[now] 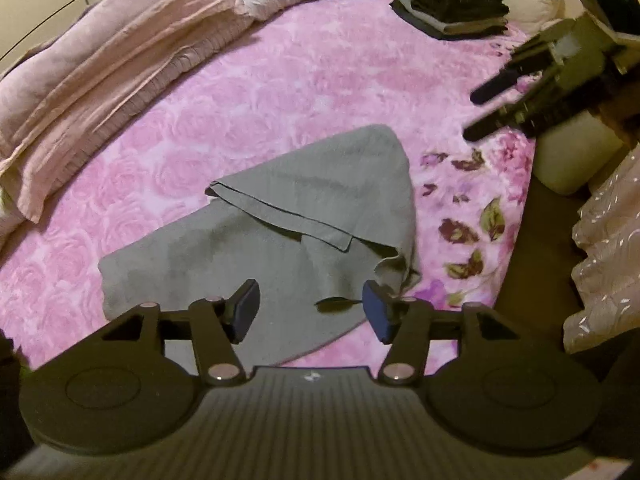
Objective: Fold clothes
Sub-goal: 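Lay the grey garment on the bed and open both grippers, then grasp the grey garment edge with the right gripper while the left gripper grasps another edge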
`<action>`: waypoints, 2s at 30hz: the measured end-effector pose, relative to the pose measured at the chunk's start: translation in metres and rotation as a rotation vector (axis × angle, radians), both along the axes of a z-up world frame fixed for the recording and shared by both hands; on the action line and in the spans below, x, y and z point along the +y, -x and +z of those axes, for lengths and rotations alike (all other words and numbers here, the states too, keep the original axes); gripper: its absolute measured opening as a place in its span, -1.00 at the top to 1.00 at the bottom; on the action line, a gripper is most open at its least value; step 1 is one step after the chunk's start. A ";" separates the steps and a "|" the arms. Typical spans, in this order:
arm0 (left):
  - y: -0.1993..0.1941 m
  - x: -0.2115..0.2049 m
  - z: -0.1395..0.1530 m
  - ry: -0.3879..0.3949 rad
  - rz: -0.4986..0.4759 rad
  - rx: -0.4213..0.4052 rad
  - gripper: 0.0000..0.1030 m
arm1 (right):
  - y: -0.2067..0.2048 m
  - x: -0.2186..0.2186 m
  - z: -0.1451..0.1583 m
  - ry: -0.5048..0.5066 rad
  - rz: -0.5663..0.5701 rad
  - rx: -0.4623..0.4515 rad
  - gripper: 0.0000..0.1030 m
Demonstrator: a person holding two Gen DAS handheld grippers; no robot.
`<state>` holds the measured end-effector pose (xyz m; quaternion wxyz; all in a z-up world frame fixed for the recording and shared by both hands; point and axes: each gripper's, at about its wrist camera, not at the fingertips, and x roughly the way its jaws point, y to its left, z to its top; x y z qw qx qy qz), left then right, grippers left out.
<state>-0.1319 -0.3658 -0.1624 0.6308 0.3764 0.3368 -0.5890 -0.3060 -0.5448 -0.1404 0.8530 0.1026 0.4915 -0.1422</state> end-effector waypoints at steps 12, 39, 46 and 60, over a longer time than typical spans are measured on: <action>-0.087 0.028 -0.055 -0.091 0.094 -0.064 -0.40 | -0.061 0.032 -0.046 0.005 0.120 0.096 -0.24; -0.217 0.159 -0.090 -0.104 0.800 -0.039 -0.55 | -0.270 0.238 -0.217 0.277 1.027 -0.129 -0.25; -0.217 0.161 -0.091 -0.074 0.770 0.003 -0.55 | -0.287 0.194 -0.169 0.207 0.876 -0.142 1.00; -0.259 0.012 -0.109 0.148 0.703 0.224 -0.55 | -0.265 -0.116 -0.008 0.064 0.056 -0.240 1.00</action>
